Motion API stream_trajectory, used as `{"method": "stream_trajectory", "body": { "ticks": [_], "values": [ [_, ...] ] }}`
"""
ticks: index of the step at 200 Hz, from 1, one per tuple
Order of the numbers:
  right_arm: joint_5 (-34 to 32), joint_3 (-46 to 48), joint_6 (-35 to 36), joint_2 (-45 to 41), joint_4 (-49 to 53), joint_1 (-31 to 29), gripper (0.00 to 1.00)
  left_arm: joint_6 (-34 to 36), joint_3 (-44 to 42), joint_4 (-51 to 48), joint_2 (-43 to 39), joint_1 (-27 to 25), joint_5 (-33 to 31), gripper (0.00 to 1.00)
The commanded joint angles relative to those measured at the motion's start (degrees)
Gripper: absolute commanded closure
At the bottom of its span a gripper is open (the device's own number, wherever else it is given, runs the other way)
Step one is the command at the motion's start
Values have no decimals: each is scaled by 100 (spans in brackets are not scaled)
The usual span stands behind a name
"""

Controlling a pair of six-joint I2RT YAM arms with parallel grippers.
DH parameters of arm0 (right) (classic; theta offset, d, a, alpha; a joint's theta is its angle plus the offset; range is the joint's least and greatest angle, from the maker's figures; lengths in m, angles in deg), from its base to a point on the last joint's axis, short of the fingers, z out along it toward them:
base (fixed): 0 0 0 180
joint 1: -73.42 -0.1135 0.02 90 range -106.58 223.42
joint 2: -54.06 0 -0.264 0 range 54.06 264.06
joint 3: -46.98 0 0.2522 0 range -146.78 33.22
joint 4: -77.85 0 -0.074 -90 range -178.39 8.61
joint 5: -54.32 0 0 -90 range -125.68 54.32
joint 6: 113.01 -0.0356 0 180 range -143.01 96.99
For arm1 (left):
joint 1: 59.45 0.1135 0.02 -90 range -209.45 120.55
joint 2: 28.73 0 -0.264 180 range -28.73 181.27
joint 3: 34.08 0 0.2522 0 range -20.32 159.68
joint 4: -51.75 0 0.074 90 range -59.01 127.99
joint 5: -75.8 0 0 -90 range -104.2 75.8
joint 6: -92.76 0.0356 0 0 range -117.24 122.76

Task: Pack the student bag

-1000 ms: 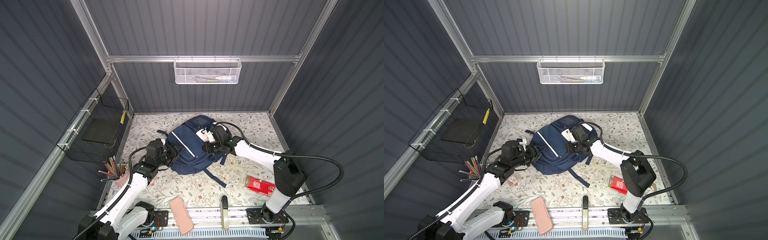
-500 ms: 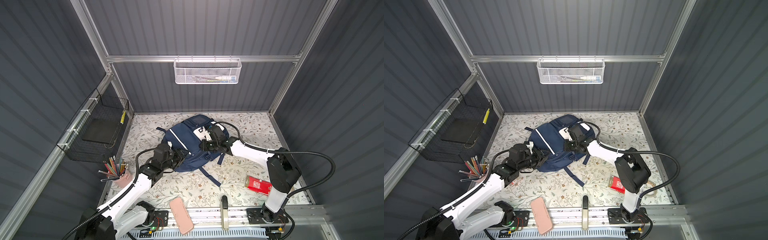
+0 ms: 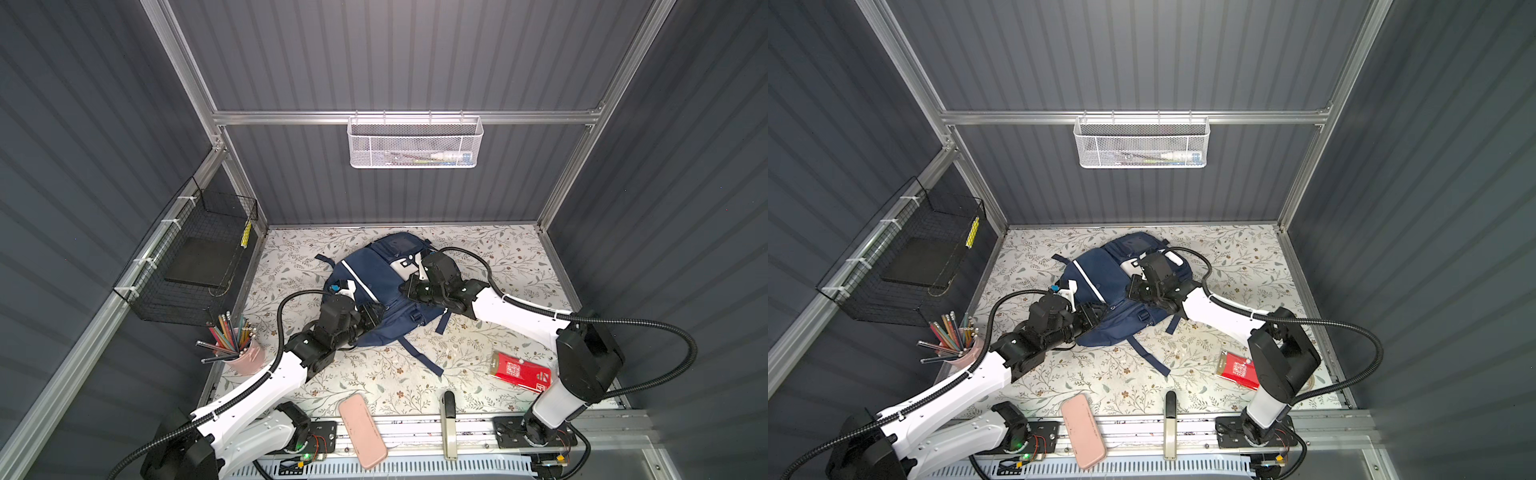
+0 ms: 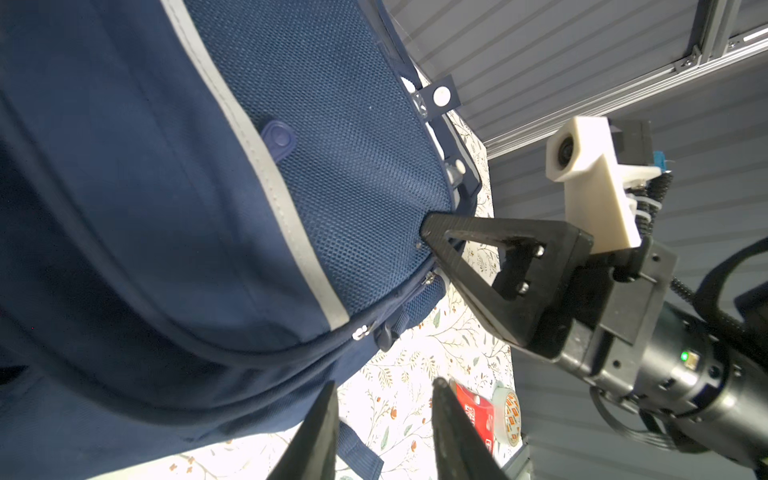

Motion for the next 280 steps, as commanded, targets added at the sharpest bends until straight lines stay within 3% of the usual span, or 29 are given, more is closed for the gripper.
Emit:
{"method": "stream_trajectory", "body": {
  "ticks": [1,24,40,65,79,99,115,171,177,187,195,205,229,257,280],
  "values": [
    [81,-226,-398,-185,-725,-131,100,328,-64,440,141,-46,-150,53],
    [-87,-138,-426,-223,-841,-205,100,49,-168,622,381,-75,-36,47],
    [-200,-172,-367,-177,-755,-206,100,-595,-356,609,300,-148,-125,47],
    [-60,-236,-440,-42,-889,-212,100,-1100,-591,657,21,-557,-677,48],
    [-30,-291,-401,19,-909,-264,100,-1136,-550,433,97,-564,-913,60],
    [-59,-330,-279,50,-830,-362,100,-1230,-580,723,322,-565,-959,61],
    [-83,-244,-257,11,-844,-432,100,-1140,-534,1024,428,-565,-970,61],
    [-62,131,-291,-214,-951,-522,100,-803,31,395,460,-457,-1341,66],
    [-64,163,-300,-214,-951,-526,100,-731,147,189,427,-451,-1415,63],
    [-69,228,-327,-215,-978,-531,100,-611,333,-165,379,-392,-1550,47],
    [-56,294,-364,-222,-1055,-531,100,-512,411,-337,357,-312,-1584,44],
    [-36,332,-405,-211,-1147,-531,100,-479,397,-325,383,-173,-1412,47],
    [3,256,-360,-158,-1133,-531,100,-738,-38,531,591,-75,-843,64],
    [-2,236,-342,-153,-1099,-531,100,-666,-33,519,476,-86,-940,57],
    [50,219,-398,-108,-1192,-564,100,-531,124,486,733,-90,-908,57]
  ]
}}
